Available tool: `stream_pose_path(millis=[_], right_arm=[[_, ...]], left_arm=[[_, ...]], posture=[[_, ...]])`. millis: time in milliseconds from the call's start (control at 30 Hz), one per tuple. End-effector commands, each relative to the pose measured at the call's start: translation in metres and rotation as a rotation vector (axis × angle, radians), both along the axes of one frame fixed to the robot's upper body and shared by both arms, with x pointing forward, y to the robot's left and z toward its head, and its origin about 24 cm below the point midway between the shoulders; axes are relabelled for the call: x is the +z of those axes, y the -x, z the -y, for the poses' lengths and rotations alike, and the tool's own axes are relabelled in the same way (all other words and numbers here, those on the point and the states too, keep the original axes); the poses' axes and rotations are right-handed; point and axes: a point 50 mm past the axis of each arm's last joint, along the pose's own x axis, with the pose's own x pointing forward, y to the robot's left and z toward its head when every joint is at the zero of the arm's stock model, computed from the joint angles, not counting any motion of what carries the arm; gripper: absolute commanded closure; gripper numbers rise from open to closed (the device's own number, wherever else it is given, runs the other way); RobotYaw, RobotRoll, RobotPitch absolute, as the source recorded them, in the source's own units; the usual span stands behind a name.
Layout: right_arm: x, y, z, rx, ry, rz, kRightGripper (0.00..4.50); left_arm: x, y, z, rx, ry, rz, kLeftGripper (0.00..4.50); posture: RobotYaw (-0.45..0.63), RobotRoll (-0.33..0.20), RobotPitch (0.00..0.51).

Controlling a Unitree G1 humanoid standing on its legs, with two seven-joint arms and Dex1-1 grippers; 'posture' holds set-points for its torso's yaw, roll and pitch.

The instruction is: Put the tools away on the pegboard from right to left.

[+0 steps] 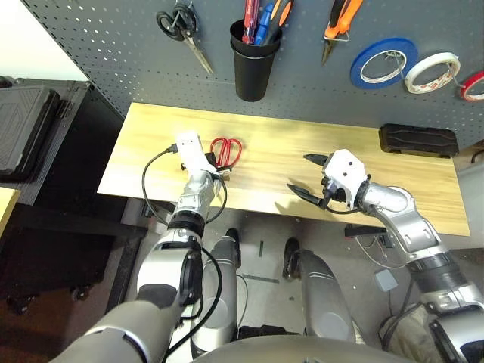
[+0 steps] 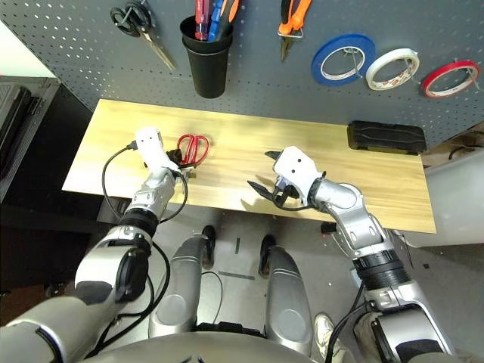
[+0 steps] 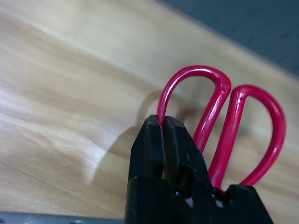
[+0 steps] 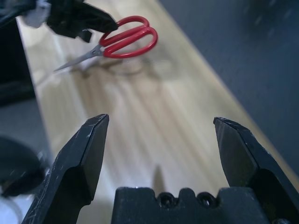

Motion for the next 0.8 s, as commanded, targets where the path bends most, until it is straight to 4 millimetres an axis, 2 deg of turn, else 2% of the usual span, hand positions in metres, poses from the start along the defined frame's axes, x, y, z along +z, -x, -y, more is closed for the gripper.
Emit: stream_pose_path(millis=[33,200,400,667,800], right_arm=[[-0.004,-0.004,0.009,-0.008,-0.037,0.029,0.0],[0.002,-0.014,0.016,-0.006,-0.087,0.081,0.0],[0.014,-0.023,0.028,-0.012,-0.123,0.117,0.0],[0.051,-0.025,0.053,0.022,-0.246,0.159,0.0],[0.067,-0.022,0.067,0.04,-0.283,0.165,0.0]], left_arm=[[0.023,0.016,0.003,-0.037,0.027,0.12,4.45],[0.049,0.041,0.0,-0.045,0.046,0.213,4.45],[0.077,0.057,-0.005,-0.03,0.069,0.285,4.45],[0.141,0.056,-0.014,-0.001,0.121,0.451,4.45],[0.16,0.056,-0.016,-0.005,0.154,0.494,4.45]], posture=[[0.25,0.0,0.308],[0.29,0.0,0.298],[0.32,0.0,0.289],[0.33,0.0,0.283],[0.32,0.0,0.281]])
